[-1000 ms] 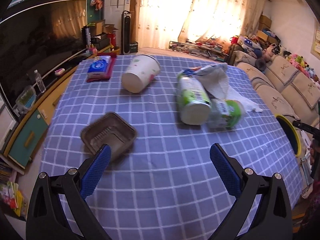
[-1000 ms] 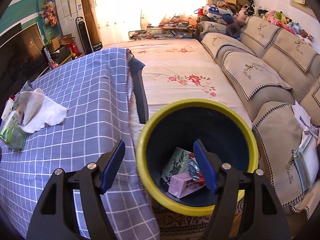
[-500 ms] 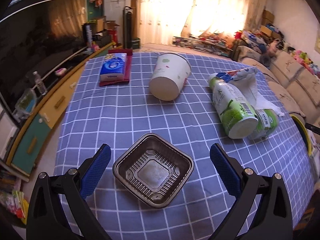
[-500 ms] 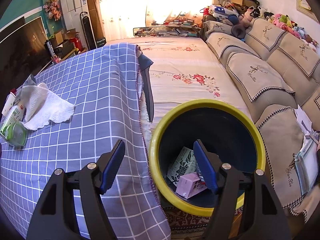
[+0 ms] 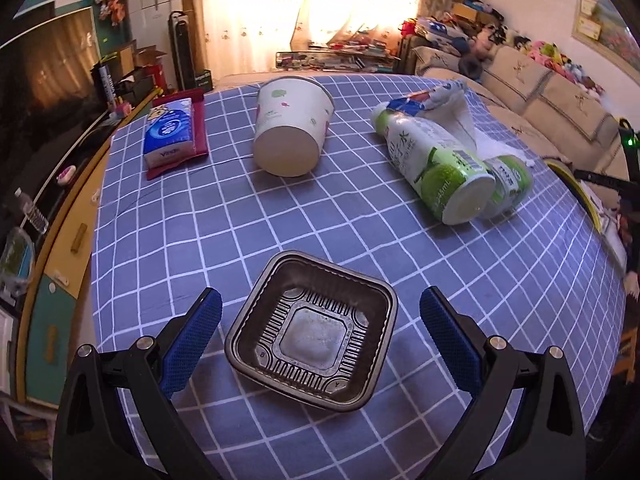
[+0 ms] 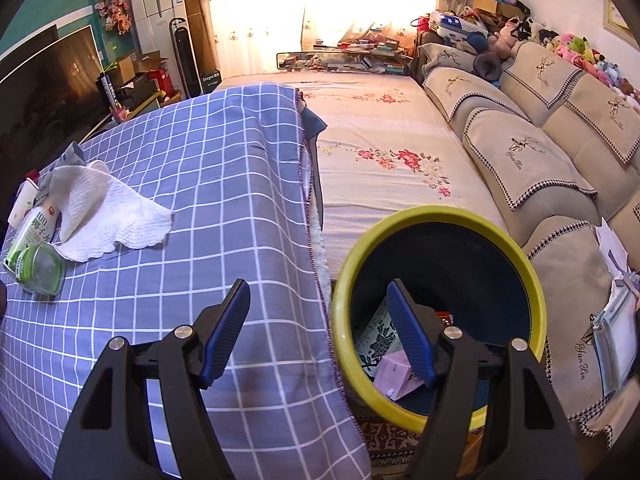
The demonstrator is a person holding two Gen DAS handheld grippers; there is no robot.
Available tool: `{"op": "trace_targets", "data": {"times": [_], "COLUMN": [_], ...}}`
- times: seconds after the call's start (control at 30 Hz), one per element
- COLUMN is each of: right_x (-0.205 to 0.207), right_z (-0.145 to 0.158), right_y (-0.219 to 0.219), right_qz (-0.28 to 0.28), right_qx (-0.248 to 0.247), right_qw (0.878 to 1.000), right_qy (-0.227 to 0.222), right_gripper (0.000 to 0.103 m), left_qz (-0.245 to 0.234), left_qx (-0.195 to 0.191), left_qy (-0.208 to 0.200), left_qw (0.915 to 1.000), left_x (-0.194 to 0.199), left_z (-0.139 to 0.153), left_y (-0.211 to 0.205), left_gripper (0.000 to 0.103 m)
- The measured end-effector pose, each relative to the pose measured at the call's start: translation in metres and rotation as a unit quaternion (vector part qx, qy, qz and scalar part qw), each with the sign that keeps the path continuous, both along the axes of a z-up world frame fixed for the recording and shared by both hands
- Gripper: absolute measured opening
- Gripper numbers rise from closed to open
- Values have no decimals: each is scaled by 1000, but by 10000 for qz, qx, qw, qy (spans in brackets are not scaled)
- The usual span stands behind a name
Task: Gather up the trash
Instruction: 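Lower the left gripper onto the brown plastic tray and grasp its rim, then carry the brown tray over the yellow bin and open the left gripper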
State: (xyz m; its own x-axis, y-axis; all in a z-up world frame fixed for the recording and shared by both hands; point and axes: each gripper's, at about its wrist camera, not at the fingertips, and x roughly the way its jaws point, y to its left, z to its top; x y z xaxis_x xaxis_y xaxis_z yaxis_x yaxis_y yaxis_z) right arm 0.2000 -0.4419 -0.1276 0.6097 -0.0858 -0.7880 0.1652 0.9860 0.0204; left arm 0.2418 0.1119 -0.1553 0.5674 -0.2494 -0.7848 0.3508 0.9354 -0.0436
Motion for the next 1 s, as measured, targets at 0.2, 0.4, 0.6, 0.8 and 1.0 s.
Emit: {"op": "trace_targets", "data": {"times": [0.2, 0.4, 0.6, 0.8, 1.0], "right_x": [-1, -3, -7, -14, -24], "right_z": [2, 3, 3, 5, 6], "right_y": [5, 5, 1, -4, -18], "right_qz": [11, 9, 34, 21, -66], "right_qx": [-2, 37, 67, 108, 170], "right_qw": [10000, 10000, 10000, 9999, 9997], "right_qy": [-6, -14, -33, -88, -165], "right_gripper": [67, 67, 67, 67, 67], "left_qz": [-308, -398, -339, -489, -876], "left_qx": [196, 511, 468, 536, 483], "left_qy": [118, 168, 99, -104, -345], "left_qw": [9993, 9978, 9983, 9973, 9944], "left_x": [2, 1, -1, -15, -26], "left_z": [-8, -17, -13, 3, 32], "left_y": [-6, -13, -16, -46, -106], "left_gripper": [98, 83, 72, 72, 72]}}
